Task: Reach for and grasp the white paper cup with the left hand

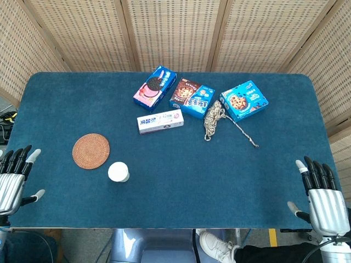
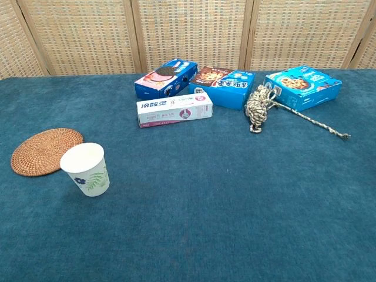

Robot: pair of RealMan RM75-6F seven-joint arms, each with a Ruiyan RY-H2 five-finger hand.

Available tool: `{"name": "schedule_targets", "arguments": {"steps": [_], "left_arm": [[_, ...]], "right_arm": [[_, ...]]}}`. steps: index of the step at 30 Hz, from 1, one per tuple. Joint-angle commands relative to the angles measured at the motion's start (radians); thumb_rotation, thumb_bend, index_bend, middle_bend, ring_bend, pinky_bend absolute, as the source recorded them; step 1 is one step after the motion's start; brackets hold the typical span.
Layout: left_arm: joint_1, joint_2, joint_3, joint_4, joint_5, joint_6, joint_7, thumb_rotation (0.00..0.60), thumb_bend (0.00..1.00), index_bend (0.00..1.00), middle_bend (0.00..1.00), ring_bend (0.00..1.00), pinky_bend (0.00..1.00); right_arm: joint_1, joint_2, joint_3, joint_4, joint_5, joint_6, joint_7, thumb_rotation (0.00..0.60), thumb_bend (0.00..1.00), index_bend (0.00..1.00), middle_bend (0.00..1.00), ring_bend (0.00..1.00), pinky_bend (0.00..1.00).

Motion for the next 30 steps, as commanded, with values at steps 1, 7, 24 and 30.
{"name": "schedule_targets", "arguments": {"steps": [1,7,24,30], "left_arm": [[-0.001,0.0,0.0,0.001,0.0,-0.003,0.0,0.6,0.0,0.0,0.0,0.0,0.0],[-0.015,-0.008,0.002,0.01,0.001,-0.029,0.006,0.6,0.0,0.0,0.0,0.0,0.0],[-0.239,-0.134,-0.016,0.065,0.108,-0.304,0.127,0.6,0.0,0.0,0.0,0.0,0.0],[-0.333,-0.219,-0.054,0.104,0.046,-0.436,0.17,0.6,0.0,0.0,0.0,0.0,0.0]], "right_arm": [[-0.001,0.0,0.0,0.003,0.001,0.0,0.003,0.6,0.0,0.01,0.0,0.0,0.0],[-0.002,0.001,0.0,0.006,0.007,0.0,0.012,0.6,0.0,0.01,0.0,0.0,0.0],[0.004,0.005,0.014,-0.016,0.052,-0.01,0.003,0.6,0.0,0.01,0.0,0.0,0.0],[0.006,0.001,0.019,-0.016,0.069,-0.013,-0.003,0.6,0.0,0.01,0.0,0.0,0.0]]}}
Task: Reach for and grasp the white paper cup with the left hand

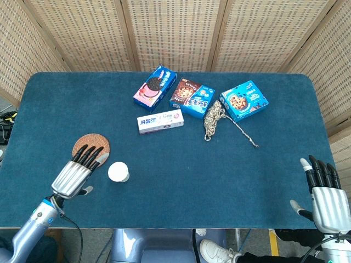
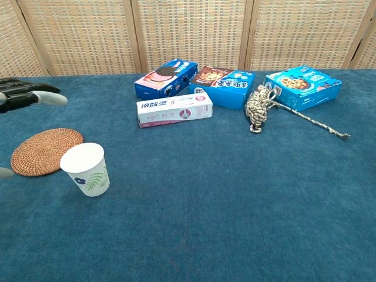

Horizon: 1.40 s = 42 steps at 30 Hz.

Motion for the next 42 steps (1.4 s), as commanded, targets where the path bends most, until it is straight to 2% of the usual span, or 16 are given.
{"name": "schedule_targets", "arguments": {"steps": [1,5,9,12,15,18,23,30,36,42], "left_arm": [[-0.064,-0.065,-0.03,0.037,-0.048,-0.08,0.028,0.6,0.0,0.0,0.0,0.0,0.0],[-0.101,-0.107,-0.04,0.069,-0.097,-0.132,0.055,0.6,0.0,0.0,0.0,0.0,0.04],[-0.124,-0.138,-0.048,0.089,-0.131,-0.154,0.067,0.6,0.0,0.0,0.0,0.02,0.19],[-0.142,-0.173,-0.051,0.119,-0.144,-0.161,0.063,0.6,0.0,0.0,0.05,0.13,0.33],[-0.157,-0.19,-0.047,0.138,-0.165,-0.181,0.061,0.6,0.0,0.08,0.2,0.29,0.42],[-0.163,-0.201,-0.046,0.15,-0.184,-0.182,0.067,0.6,0.0,0.17,0.32,0.4,0.47],[-0.165,-0.223,-0.045,0.17,-0.176,-0.154,0.035,0.6,0.02,0.27,0.41,0.49,0.49],[-0.169,-0.223,-0.04,0.186,-0.175,-0.133,-0.002,0.6,0.1,0.35,0.47,0.55,0.51],[-0.174,-0.207,-0.035,0.19,-0.165,-0.127,-0.058,0.6,0.11,0.36,0.48,0.55,0.52],[-0.17,-0.175,-0.058,0.218,-0.179,-0.094,-0.107,0.6,0.11,0.36,0.47,0.55,0.52]], "right_arm": [[0.001,-0.001,0.002,0.001,0.007,-0.001,-0.001,0.6,0.0,0.01,0.0,0.0,0.0],[0.003,-0.001,0.006,0.002,0.023,-0.004,-0.001,0.6,0.0,0.01,0.0,0.0,0.0],[0.006,-0.002,0.009,0.005,0.033,-0.007,0.001,0.6,0.0,0.01,0.0,0.0,0.0],[0.008,-0.004,0.009,0.007,0.038,-0.01,0.0,0.6,0.0,0.01,0.0,0.0,0.0],[0.009,-0.005,0.011,0.009,0.043,-0.011,0.0,0.6,0.0,0.01,0.0,0.0,0.0],[0.01,-0.006,0.013,0.01,0.048,-0.009,0.001,0.6,0.0,0.01,0.0,0.0,0.0],[0.011,-0.007,0.013,0.01,0.05,-0.011,0.002,0.6,0.0,0.01,0.0,0.0,0.0],[0.013,-0.009,0.01,0.01,0.051,-0.012,-0.001,0.6,0.0,0.01,0.0,0.0,0.0],[0.015,-0.011,0.009,0.01,0.052,-0.015,-0.004,0.6,0.0,0.02,0.0,0.0,0.0],[0.017,-0.014,0.007,0.009,0.054,-0.017,-0.007,0.6,0.0,0.02,0.0,0.0,0.0]]}}
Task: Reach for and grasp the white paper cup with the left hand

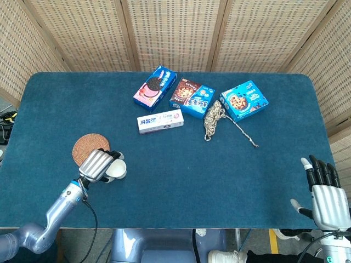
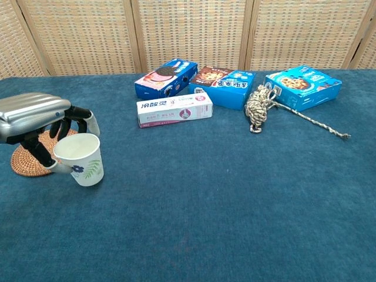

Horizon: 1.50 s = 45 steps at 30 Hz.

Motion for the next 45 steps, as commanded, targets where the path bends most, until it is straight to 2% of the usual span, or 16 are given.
{"name": "schedule_targets", "arguments": {"steps": [1,6,13,20,38,40,41,43,45], "left_arm": [[0.005,0.019,-0.019,0.021,-0.016,0.018,-0.031,0.6,0.11,0.36,0.47,0.55,0.52],[0.012,0.063,-0.048,0.111,-0.077,0.001,-0.141,0.6,0.11,0.36,0.47,0.55,0.52],[0.027,0.052,-0.019,0.268,-0.093,-0.038,-0.26,0.6,0.11,0.36,0.47,0.55,0.52],[0.031,0.017,-0.002,0.379,-0.077,-0.048,-0.36,0.6,0.11,0.36,0.47,0.55,0.52],[0.005,-0.034,-0.024,0.46,-0.074,-0.034,-0.439,0.6,0.11,0.36,0.45,0.53,0.51],[0.004,-0.038,-0.026,0.465,-0.08,-0.036,-0.431,0.6,0.1,0.32,0.43,0.51,0.51],[0.003,-0.04,-0.026,0.466,-0.082,-0.039,-0.429,0.6,0.09,0.27,0.38,0.46,0.49],[0.0,-0.043,-0.027,0.467,-0.087,-0.047,-0.431,0.6,0.04,0.11,0.22,0.32,0.44],[-0.002,-0.041,-0.023,0.463,-0.087,-0.059,-0.444,0.6,0.01,0.02,0.11,0.22,0.4]], "right_arm": [[0.0,0.0,0.0,0.0,0.0,0.0,0.0,0.6,0.0,0.02,0.0,0.0,0.0],[0.001,-0.002,-0.002,-0.002,-0.001,-0.001,-0.002,0.6,0.0,0.02,0.0,0.0,0.0],[0.003,-0.005,-0.004,-0.002,-0.002,-0.003,-0.008,0.6,0.0,0.02,0.0,0.0,0.0],[0.005,-0.012,-0.01,0.001,-0.001,-0.009,-0.02,0.6,0.0,0.02,0.0,0.0,0.0],[0.01,-0.016,-0.011,0.067,0.004,-0.021,0.033,0.6,0.0,0.02,0.0,0.0,0.0],[0.011,-0.016,-0.012,0.07,0.003,-0.023,0.036,0.6,0.0,0.02,0.0,0.0,0.0],[0.011,-0.016,-0.012,0.071,0.003,-0.023,0.037,0.6,0.0,0.02,0.0,0.0,0.0],[0.012,-0.016,-0.012,0.071,0.003,-0.024,0.037,0.6,0.0,0.02,0.0,0.0,0.0],[0.012,-0.016,-0.012,0.071,0.004,-0.024,0.036,0.6,0.0,0.02,0.0,0.0,0.0]]}}
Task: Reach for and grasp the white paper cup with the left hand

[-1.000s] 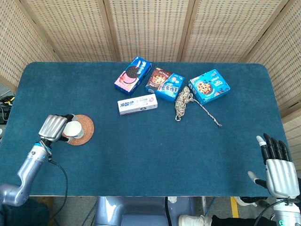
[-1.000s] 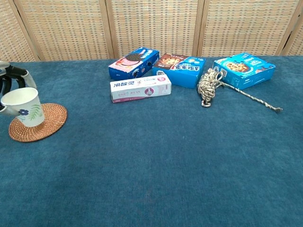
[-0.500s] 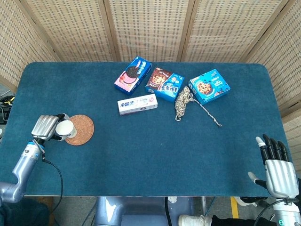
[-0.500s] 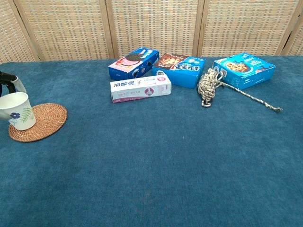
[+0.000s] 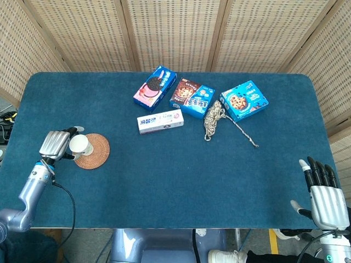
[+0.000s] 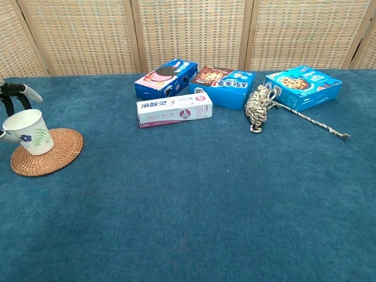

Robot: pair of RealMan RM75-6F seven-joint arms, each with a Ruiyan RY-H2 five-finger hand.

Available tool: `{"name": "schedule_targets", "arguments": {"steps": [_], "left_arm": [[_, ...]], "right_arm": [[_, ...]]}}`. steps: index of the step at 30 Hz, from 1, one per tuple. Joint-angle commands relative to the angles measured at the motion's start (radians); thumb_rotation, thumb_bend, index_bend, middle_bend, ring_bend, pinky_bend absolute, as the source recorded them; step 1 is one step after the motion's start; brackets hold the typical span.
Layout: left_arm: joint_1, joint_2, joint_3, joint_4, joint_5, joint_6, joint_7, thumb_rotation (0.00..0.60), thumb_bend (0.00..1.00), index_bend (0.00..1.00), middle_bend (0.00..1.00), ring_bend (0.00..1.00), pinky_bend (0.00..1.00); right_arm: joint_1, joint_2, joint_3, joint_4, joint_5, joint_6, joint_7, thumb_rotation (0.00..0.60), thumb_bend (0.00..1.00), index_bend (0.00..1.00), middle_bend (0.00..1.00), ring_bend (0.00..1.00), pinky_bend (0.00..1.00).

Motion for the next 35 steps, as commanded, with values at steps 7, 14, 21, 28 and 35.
{"name": "schedule_targets", "arguments": {"steps": [7,14,21,28,35], "left_arm": [[-0.003,0.029,0.015,-0.029,0.025,-0.012,-0.074,0.6,0.0,0.0,0.0,0.06,0.3],[0.051,0.126,0.01,-0.108,0.067,0.114,-0.184,0.6,0.0,0.0,0.0,0.0,0.09],[0.148,0.281,0.022,-0.298,0.049,0.22,-0.155,0.6,0.0,0.0,0.0,0.0,0.0],[0.262,0.336,0.051,-0.497,-0.002,0.355,0.048,0.6,0.0,0.0,0.0,0.0,0.0],[0.327,0.319,0.079,-0.541,0.012,0.447,0.135,0.6,0.0,0.0,0.0,0.0,0.0]], "right_arm": [[-0.001,0.001,-0.001,0.012,0.0,0.001,0.013,0.6,0.0,0.02,0.0,0.0,0.0],[-0.012,0.019,-0.009,0.02,-0.014,0.012,0.042,0.6,0.0,0.02,0.0,0.0,0.0],[-0.011,0.022,-0.006,0.0,-0.026,0.019,0.043,0.6,0.0,0.02,0.0,0.0,0.0],[-0.014,0.031,-0.006,-0.007,-0.035,0.025,0.056,0.6,0.0,0.02,0.0,0.0,0.0],[-0.015,0.038,-0.003,-0.005,-0.031,0.027,0.065,0.6,0.0,0.02,0.0,0.0,0.0]]}}
